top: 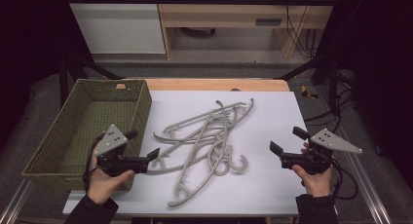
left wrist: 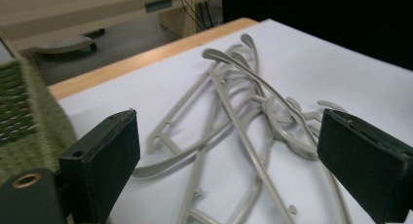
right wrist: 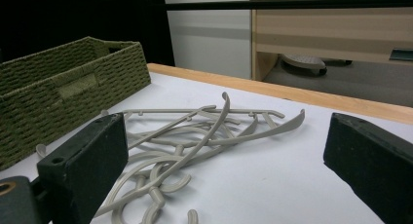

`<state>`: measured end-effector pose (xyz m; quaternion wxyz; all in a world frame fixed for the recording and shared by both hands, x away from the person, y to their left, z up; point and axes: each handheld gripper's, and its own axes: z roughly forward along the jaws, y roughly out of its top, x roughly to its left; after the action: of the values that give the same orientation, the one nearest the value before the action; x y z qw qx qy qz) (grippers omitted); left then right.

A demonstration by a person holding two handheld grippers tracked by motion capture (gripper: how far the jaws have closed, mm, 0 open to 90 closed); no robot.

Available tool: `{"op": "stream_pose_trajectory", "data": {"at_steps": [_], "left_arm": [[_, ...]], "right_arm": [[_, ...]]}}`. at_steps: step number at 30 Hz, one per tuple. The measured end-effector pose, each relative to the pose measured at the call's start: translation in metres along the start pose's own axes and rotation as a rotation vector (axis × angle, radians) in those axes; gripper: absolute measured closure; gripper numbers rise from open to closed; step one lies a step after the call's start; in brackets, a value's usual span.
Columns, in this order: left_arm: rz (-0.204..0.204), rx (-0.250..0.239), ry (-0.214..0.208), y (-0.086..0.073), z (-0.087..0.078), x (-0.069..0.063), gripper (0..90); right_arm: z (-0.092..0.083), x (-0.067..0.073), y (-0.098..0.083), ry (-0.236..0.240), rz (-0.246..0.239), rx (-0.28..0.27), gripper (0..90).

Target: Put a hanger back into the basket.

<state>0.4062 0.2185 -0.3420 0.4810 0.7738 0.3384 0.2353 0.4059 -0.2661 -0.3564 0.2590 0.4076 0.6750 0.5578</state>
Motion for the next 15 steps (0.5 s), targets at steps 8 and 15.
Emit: {"op": "stream_pose_trajectory", "data": {"at_steps": [8,15], "left_arm": [[0.024,0.078,-0.047,0.005,0.031,-0.025,9.5],[0.051,0.145,-0.098,0.012,0.068,-0.05,12.7]], "right_arm": [[0.003,0.003,-0.001,0.002,-0.004,0.007,2.6],[0.002,0.005,0.001,0.003,-0.009,0.006,2.5]]}}
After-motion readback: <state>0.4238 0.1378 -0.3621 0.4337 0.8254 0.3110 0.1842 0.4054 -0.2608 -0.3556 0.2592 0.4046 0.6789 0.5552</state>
